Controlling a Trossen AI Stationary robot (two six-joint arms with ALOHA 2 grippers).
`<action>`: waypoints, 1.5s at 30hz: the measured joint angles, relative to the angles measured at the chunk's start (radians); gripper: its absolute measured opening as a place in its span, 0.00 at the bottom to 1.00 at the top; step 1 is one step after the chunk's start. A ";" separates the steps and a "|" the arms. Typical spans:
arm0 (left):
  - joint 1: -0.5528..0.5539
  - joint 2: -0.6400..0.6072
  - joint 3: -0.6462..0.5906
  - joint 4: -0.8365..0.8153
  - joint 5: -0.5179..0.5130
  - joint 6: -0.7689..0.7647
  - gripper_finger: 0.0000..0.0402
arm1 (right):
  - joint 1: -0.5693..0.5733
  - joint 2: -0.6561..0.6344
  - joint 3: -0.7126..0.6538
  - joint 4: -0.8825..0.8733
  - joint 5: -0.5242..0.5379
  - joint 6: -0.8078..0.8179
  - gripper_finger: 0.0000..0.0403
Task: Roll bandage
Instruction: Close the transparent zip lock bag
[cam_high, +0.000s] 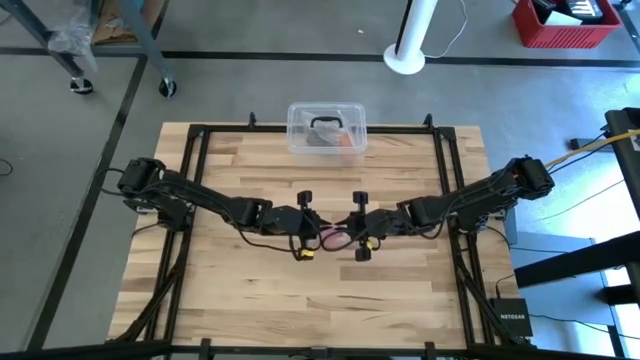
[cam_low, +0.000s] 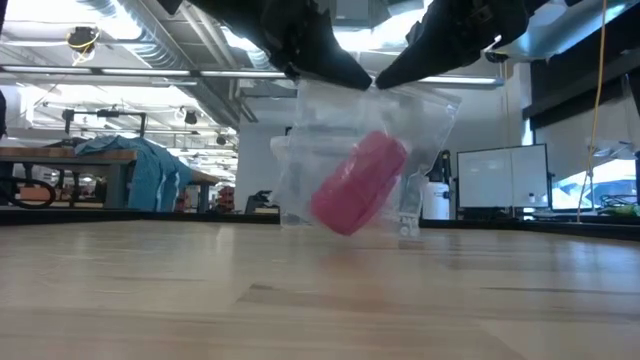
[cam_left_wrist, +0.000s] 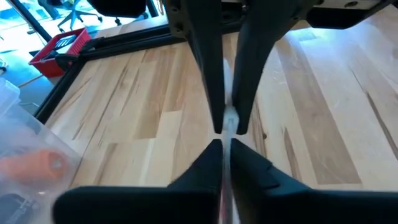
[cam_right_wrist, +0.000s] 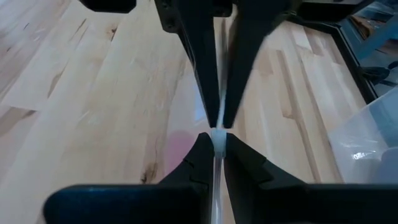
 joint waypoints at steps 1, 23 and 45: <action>0.000 0.000 0.000 0.000 0.000 0.000 0.02 | 0.000 0.000 0.000 0.000 0.000 0.000 0.08; -0.002 0.000 0.000 -0.002 -0.001 -0.012 0.00 | -0.006 -0.264 -0.087 -0.010 -0.053 0.039 0.45; -0.016 0.000 0.000 0.085 0.025 0.031 0.00 | -0.006 -0.106 -0.328 0.593 -0.071 -0.046 0.35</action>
